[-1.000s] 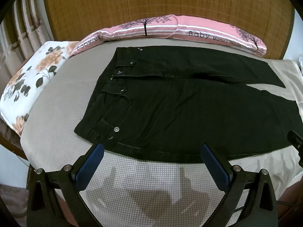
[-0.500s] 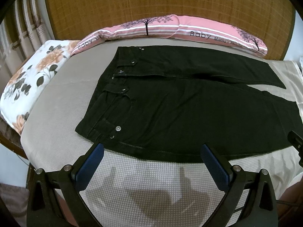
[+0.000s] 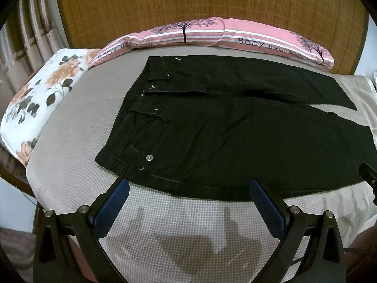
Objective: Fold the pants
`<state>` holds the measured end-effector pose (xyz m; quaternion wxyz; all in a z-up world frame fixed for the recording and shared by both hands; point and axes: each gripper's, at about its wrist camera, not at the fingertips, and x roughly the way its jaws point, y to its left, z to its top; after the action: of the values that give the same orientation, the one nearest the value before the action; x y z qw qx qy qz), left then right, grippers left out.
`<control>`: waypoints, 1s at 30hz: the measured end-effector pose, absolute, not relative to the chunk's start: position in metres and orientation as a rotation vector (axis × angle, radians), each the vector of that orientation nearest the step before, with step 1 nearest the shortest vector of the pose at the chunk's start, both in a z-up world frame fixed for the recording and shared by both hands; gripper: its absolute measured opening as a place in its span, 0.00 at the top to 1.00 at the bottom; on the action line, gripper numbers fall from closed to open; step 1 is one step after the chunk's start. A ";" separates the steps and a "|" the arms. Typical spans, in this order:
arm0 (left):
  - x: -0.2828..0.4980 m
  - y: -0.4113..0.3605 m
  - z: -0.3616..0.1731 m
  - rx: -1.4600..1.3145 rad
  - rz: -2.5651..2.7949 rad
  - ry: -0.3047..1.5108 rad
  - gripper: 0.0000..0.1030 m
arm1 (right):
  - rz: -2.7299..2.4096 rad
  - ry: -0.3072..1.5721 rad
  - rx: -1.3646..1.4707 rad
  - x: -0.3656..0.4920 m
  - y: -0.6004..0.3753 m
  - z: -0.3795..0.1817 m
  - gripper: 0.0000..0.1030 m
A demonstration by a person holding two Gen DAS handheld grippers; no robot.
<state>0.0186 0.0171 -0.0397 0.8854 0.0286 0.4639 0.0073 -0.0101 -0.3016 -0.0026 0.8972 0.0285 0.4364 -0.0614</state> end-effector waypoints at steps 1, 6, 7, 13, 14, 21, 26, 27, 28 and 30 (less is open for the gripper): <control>0.018 0.017 -0.040 0.059 0.014 0.964 0.02 | -0.127 0.905 0.058 -0.009 -0.301 -0.003 0.01; 0.018 0.017 -0.040 0.059 0.014 0.965 0.02 | -0.127 0.909 0.060 -0.009 -0.302 -0.004 0.01; 0.018 0.018 -0.040 0.059 0.016 0.966 0.02 | -0.127 0.910 0.059 -0.009 -0.301 -0.004 0.01; 0.019 0.020 -0.043 0.063 0.019 0.970 0.02 | -0.126 0.915 0.061 -0.008 -0.300 -0.005 0.01; 0.019 0.020 -0.043 0.061 0.021 0.971 0.02 | -0.127 0.916 0.062 -0.007 -0.299 -0.005 0.01; 0.027 0.026 -0.046 0.054 0.020 0.981 0.02 | -0.115 0.926 0.087 -0.005 -0.299 -0.009 0.01; 0.044 0.042 -0.048 0.028 0.032 0.987 0.02 | -0.116 0.912 0.150 -0.001 -0.304 -0.015 0.01; 0.049 0.047 -0.048 0.023 0.037 0.990 0.02 | -0.124 0.912 0.151 0.000 -0.305 -0.017 0.01; 0.055 0.053 -0.047 0.014 0.041 0.995 0.02 | -0.135 0.913 0.150 0.001 -0.306 -0.018 0.01; 0.066 0.064 -0.045 0.001 0.051 0.990 0.02 | -0.156 0.906 0.142 0.004 -0.307 -0.018 0.01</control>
<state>0.0656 0.0640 -0.0454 0.8797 0.0003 0.4750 0.0242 0.0041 -0.3074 -0.0184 0.8939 0.0684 0.4366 -0.0753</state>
